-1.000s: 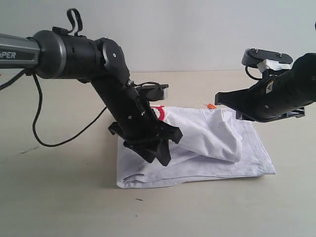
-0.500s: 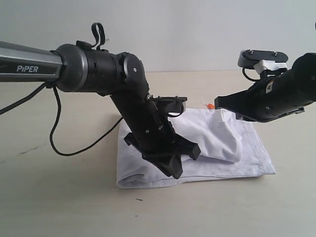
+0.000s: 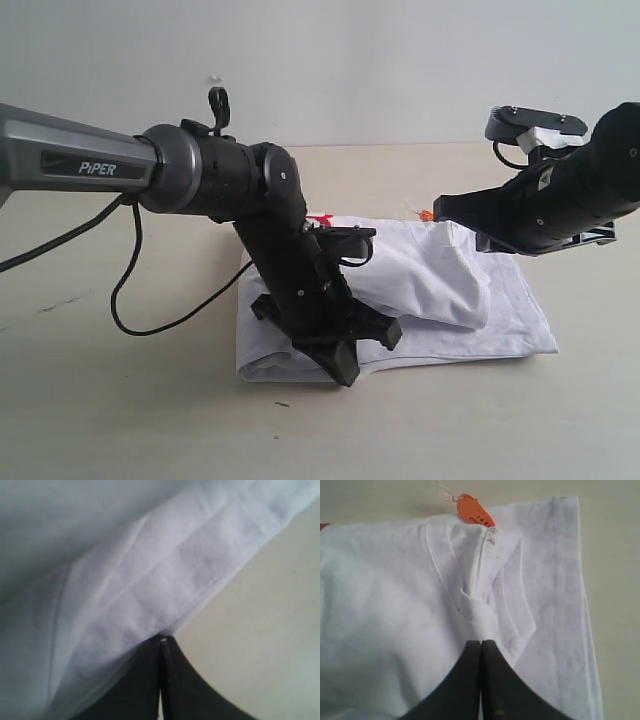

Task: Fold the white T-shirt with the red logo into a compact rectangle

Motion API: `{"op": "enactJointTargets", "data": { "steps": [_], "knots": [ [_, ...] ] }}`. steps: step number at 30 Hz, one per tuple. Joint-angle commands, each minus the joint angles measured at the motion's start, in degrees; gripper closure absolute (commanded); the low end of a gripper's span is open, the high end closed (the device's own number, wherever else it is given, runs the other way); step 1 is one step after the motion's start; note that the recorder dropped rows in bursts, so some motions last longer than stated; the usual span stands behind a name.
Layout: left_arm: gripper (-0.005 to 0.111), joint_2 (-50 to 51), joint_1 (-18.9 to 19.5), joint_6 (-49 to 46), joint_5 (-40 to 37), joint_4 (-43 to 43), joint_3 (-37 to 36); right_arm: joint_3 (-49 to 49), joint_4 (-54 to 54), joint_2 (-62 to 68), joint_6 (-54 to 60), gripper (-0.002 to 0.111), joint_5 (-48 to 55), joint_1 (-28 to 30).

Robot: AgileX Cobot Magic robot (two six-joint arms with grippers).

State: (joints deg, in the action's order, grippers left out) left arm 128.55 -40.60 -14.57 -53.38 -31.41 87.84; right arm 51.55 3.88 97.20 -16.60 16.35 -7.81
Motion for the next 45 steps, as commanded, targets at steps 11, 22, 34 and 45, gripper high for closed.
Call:
{"op": "enactJointTargets", "data": {
  "steps": [11,22,34,45],
  "knots": [
    [0.107,-2.4,0.0,-1.4,2.1,-0.2,-0.2,0.4,9.3,1.3,8.5,0.107,0.8,0.2],
    [0.107,-1.0,0.0,-1.3,4.7,0.8,-0.2,0.4,15.2,4.3,14.0,0.060,-1.1,0.2],
    [0.107,-1.0,0.0,0.0,5.1,1.2,-0.2,0.4,15.2,9.0,18.4,0.043,-3.7,0.2],
    [0.107,-1.0,0.0,0.0,4.8,1.2,-0.2,0.4,15.6,11.6,17.6,0.051,-7.7,0.2]
  ]
}}
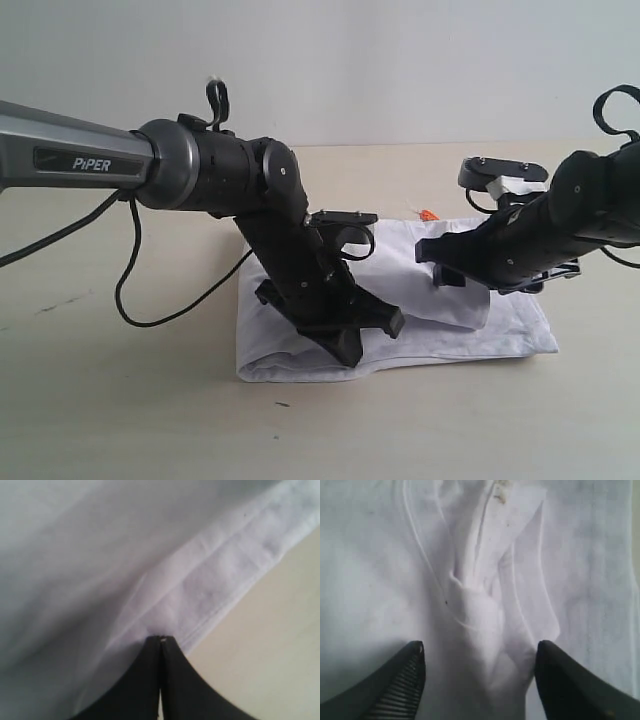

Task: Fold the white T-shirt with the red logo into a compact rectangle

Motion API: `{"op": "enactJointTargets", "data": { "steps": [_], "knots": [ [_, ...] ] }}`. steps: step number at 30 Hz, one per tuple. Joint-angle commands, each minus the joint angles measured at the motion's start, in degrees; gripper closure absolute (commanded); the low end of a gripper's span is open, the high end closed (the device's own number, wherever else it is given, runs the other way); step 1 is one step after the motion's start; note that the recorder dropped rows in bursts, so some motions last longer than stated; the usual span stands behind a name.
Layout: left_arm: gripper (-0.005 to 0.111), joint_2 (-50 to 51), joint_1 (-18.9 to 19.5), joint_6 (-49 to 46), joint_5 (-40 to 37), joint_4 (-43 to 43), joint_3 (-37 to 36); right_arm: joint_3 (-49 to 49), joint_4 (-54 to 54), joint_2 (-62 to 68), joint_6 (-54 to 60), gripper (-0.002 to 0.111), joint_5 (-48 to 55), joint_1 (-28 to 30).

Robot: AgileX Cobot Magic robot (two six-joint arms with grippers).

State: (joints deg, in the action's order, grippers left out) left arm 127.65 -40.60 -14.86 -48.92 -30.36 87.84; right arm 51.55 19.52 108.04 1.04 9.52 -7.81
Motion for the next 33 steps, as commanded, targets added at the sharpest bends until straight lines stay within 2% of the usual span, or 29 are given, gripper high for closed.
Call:
{"op": "enactJointTargets", "data": {
  "steps": [1,4,5,10,22,33],
  "knots": [
    [0.107,-0.1,0.0,0.3,0.4,0.1,-0.2,0.4,-0.1,0.9,0.0,0.052,-0.9,0.2],
    [0.107,-0.1,0.0,0.4,0.4,0.1,-0.2,0.4,-0.1,0.9,0.9,0.058,-0.9,0.2],
    [0.107,-0.1,0.0,0.4,0.4,0.1,-0.2,0.4,-0.1,0.9,2.0,0.069,-0.9,0.2],
    [0.107,-0.1,0.0,0.5,0.4,0.1,-0.2,0.6,-0.1,0.9,2.5,0.108,-1.1,0.2],
    [0.107,-0.1,0.0,1.4,0.3,0.1,-0.2,3.8,-3.4,-6.1,3.7,0.108,2.8,0.7],
    [0.107,-0.1,0.0,2.0,0.2,0.1,-0.2,3.8,-8.1,-9.2,3.2,0.108,9.0,5.8]
  ]
}}
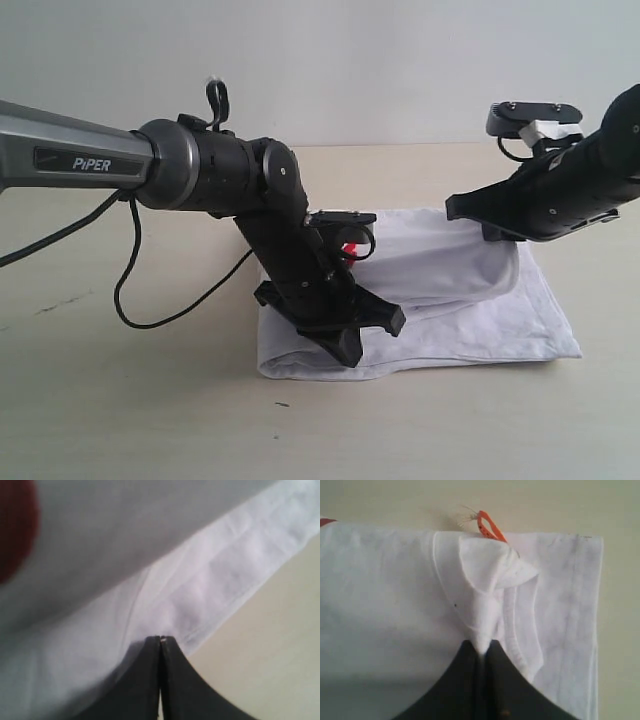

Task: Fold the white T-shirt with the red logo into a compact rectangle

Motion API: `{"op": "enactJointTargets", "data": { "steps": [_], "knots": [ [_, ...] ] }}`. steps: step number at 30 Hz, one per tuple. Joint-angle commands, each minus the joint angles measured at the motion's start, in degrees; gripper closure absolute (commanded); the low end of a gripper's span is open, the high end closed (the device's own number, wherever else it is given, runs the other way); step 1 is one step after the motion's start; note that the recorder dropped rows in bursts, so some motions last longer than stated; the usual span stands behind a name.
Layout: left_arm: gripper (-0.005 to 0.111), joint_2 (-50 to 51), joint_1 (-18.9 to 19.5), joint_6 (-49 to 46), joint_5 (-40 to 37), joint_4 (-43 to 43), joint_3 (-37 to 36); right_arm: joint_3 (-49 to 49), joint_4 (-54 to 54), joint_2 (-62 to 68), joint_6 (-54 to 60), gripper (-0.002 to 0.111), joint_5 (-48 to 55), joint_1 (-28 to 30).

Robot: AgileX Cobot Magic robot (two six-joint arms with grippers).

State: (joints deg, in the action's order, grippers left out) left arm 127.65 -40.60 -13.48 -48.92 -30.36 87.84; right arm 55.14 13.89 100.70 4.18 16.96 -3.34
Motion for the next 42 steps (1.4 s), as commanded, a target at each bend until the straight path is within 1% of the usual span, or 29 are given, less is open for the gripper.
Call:
{"op": "enactJointTargets", "data": {
  "steps": [1,5,12,19,26,30,32,37,42],
  "knots": [
    [0.107,-0.1,0.0,0.6,0.2,0.1,-0.2,0.1,-3.5,-2.0,-0.2,0.108,1.7,1.4],
    [0.107,-0.1,0.0,1.1,0.2,0.1,-0.2,0.1,-6.1,-3.0,-3.3,0.108,2.2,1.4],
    [0.107,0.0,0.0,3.6,1.2,1.8,-0.2,0.1,-5.9,-3.6,-3.4,0.108,2.0,1.4],
    [0.107,1.1,0.0,6.5,0.7,4.3,-0.2,0.1,-7.4,-7.5,-3.3,0.108,-0.4,1.4],
    [0.107,1.8,0.0,6.7,1.3,4.9,-0.2,0.1,-7.5,-8.1,-3.3,0.108,0.4,1.4],
    [0.107,1.8,0.0,9.6,1.3,9.0,-0.2,0.1,-8.9,-9.2,-3.3,0.108,0.4,1.4],
    [0.107,1.8,0.0,10.5,1.2,10.7,-0.2,0.1,-12.1,-9.9,-4.7,0.108,1.6,1.4],
    [0.107,1.8,0.0,10.8,1.1,10.8,-0.2,0.1,-21.5,-11.0,-13.2,0.108,7.4,1.4],
    [0.107,1.8,0.0,10.8,1.1,10.7,-0.2,-0.9,-21.2,-13.1,-13.7,0.108,11.6,1.4]
  ]
}}
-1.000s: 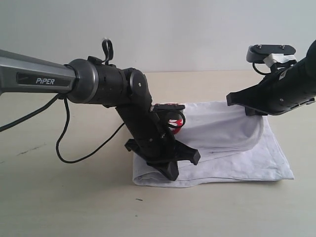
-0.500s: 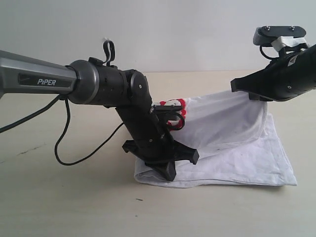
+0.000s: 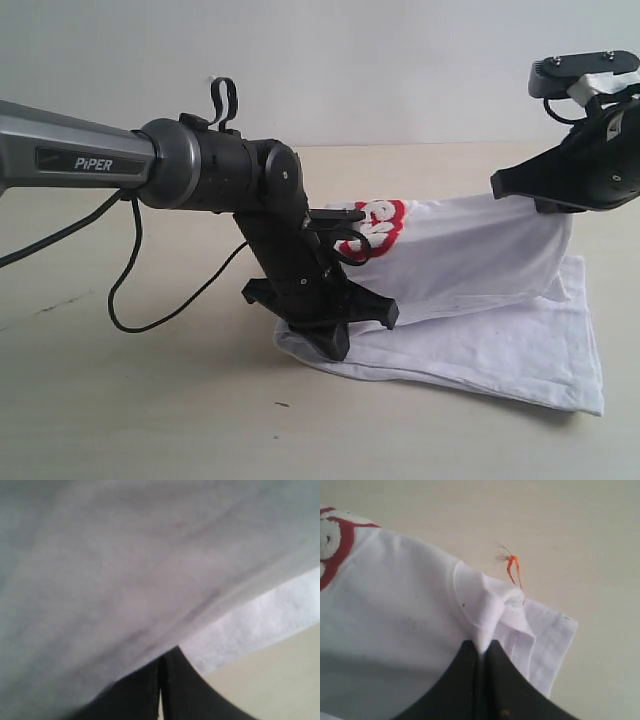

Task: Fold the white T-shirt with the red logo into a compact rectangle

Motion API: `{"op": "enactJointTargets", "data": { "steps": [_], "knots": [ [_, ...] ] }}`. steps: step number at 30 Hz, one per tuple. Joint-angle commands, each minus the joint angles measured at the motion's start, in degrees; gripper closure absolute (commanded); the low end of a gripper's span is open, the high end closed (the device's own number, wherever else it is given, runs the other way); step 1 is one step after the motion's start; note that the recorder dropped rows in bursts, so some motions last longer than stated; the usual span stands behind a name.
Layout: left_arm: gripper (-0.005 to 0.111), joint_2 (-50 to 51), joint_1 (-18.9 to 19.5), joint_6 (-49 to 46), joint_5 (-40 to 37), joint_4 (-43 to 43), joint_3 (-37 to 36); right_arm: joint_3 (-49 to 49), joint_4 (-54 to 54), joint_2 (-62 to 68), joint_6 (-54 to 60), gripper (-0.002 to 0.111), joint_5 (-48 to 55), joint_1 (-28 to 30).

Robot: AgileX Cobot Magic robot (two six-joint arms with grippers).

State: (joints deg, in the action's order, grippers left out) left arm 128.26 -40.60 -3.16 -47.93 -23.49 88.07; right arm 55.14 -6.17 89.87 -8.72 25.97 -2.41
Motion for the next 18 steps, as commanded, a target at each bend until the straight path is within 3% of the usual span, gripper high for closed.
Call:
{"op": "enactJointTargets", "data": {
  "steps": [1,6,13,18],
  "knots": [
    [0.107,1.2,0.0,0.4,0.1,3.8,-0.4,-1.2,0.1,-2.8,0.5,0.108,3.9,0.4],
    [0.107,1.2,0.0,0.4,0.2,3.4,-0.4,-2.8,5.5,-3.1,6.2,0.108,11.4,0.4],
    [0.107,1.2,0.0,0.4,0.2,3.1,-0.4,-2.8,19.6,-2.5,22.6,0.108,25.7,0.4],
    [0.107,1.1,0.0,0.4,-0.2,3.1,-0.4,-5.4,17.1,2.0,20.9,0.108,24.1,0.4]
  ]
}}
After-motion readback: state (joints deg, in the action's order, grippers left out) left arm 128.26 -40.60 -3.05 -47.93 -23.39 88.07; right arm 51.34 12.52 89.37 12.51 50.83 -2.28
